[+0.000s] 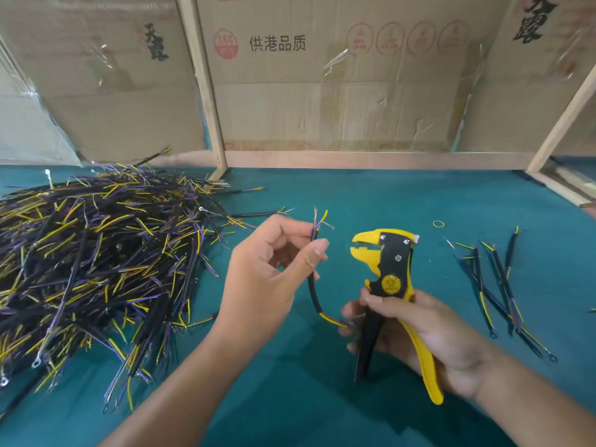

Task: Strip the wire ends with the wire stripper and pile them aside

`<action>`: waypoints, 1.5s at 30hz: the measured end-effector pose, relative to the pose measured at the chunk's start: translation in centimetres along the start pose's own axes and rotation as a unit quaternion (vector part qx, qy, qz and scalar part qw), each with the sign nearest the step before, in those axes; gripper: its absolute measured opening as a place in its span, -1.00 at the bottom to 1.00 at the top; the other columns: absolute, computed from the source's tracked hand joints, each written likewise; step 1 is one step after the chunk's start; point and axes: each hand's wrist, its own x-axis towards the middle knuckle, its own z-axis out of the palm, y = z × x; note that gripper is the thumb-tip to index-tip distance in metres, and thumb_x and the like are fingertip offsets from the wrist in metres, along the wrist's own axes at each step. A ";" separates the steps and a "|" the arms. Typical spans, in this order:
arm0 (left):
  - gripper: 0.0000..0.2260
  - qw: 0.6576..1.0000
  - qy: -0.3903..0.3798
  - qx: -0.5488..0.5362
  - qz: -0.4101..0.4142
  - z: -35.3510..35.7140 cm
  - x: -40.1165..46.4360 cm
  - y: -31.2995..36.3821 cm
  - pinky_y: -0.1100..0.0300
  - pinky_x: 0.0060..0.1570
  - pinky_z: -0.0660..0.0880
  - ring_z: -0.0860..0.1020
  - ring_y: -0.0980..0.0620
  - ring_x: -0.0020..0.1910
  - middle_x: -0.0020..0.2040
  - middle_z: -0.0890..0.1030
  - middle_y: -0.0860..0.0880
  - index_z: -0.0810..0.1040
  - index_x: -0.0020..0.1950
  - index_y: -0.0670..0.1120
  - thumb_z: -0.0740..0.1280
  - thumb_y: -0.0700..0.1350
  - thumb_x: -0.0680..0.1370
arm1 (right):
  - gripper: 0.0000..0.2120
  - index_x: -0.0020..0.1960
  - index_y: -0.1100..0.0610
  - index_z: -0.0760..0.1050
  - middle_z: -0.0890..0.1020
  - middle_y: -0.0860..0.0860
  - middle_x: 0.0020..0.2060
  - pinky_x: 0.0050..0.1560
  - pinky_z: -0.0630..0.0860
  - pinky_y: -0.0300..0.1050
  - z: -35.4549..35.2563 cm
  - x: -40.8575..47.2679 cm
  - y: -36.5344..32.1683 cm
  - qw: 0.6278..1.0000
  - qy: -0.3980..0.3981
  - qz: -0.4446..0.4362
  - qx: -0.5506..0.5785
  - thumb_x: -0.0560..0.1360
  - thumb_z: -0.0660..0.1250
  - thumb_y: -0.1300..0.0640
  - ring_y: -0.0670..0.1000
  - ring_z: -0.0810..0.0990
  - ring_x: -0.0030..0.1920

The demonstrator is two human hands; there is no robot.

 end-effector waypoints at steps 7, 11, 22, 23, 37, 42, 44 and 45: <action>-0.94 0.993 -0.015 0.116 0.022 0.2 -0.5 -0.2 -0.06 -0.29 0.48 0.52 -0.23 -0.28 -0.20 0.66 0.02 0.64 -0.05 0.19 0.43 0.04 0.50 | -0.88 -0.13 0.10 0.67 0.68 0.24 -0.06 -0.08 0.64 0.06 -0.1 0.0 -0.4 0.992 0.044 -0.115 -0.024 0.37 0.49 0.09 0.19 0.68 -0.04; -0.94 0.986 -0.053 0.161 -0.008 1.2 -1.3 -0.9 0.06 -0.36 0.44 0.46 -0.17 -0.34 -0.28 0.64 0.01 0.62 -0.04 0.16 0.42 0.01 0.51 | -0.93 -0.13 0.09 0.67 0.68 0.21 -0.06 -0.06 0.64 0.05 0.5 -0.1 -0.1 0.988 0.031 -0.153 0.010 0.39 0.49 0.18 0.17 0.68 -0.04; -0.99 0.975 -0.115 0.191 -0.016 2.4 -2.3 -1.1 0.34 -0.45 0.21 0.26 0.13 -0.48 -0.45 0.51 0.07 0.63 -0.09 0.10 0.42 -0.01 0.53 | -0.91 -0.16 0.02 0.65 0.65 0.03 -0.21 0.13 0.61 0.10 0.1 0.2 0.3 0.978 0.075 -0.187 -0.048 0.41 0.44 0.20 0.06 0.67 -0.12; -0.97 0.973 -0.120 0.199 -0.013 2.5 -2.4 -1.1 0.38 -0.45 0.19 0.26 0.14 -0.49 -0.46 0.47 0.14 0.64 -0.10 0.08 0.43 -0.05 0.54 | -0.91 -0.17 0.01 0.65 0.65 0.03 -0.22 0.12 0.61 0.10 0.0 0.2 0.3 0.976 0.080 -0.191 -0.064 0.42 0.44 0.20 0.06 0.66 -0.12; -0.89 0.945 -0.159 0.275 0.085 2.0 -1.9 -0.8 0.50 -0.34 0.25 0.37 0.24 -0.40 -0.22 0.54 0.34 0.63 -0.06 0.04 0.42 -0.18 0.54 | -0.95 -0.11 0.15 0.62 0.58 0.12 -0.25 -0.07 0.62 0.09 -0.4 0.3 0.2 0.987 0.056 -0.150 -0.036 0.47 0.41 0.17 0.11 0.61 -0.20; -0.94 0.934 -0.166 0.300 0.102 1.9 -1.9 -0.8 0.54 -0.26 0.26 0.44 0.37 -0.29 -0.21 0.51 0.32 0.65 -0.04 -0.04 0.42 -0.19 0.54 | -0.95 -0.13 0.16 0.61 0.55 0.12 -0.26 -0.11 0.61 0.10 -0.3 0.3 0.2 0.992 0.056 -0.113 -0.018 0.44 0.41 0.18 0.12 0.59 -0.21; -0.94 0.930 -0.172 0.304 0.114 1.9 -1.9 -0.6 0.56 -0.22 0.26 0.45 0.40 -0.25 -0.19 0.50 0.31 0.65 -0.03 -0.07 0.42 -0.20 0.53 | -0.97 -0.15 0.15 0.62 0.54 0.12 -0.28 -0.15 0.61 0.07 -0.1 0.2 0.0 0.994 0.050 -0.099 0.002 0.42 0.40 0.21 0.11 0.59 -0.23; -0.94 0.928 -0.175 0.306 0.120 2.0 -1.9 -0.6 0.57 -0.20 0.26 0.45 0.41 -0.24 -0.18 0.50 0.30 0.66 -0.02 -0.09 0.43 -0.21 0.54 | -0.96 -0.16 0.15 0.63 0.54 0.12 -0.28 -0.17 0.62 0.06 -0.1 0.1 0.0 0.995 0.046 -0.090 0.016 0.41 0.40 0.23 0.11 0.58 -0.24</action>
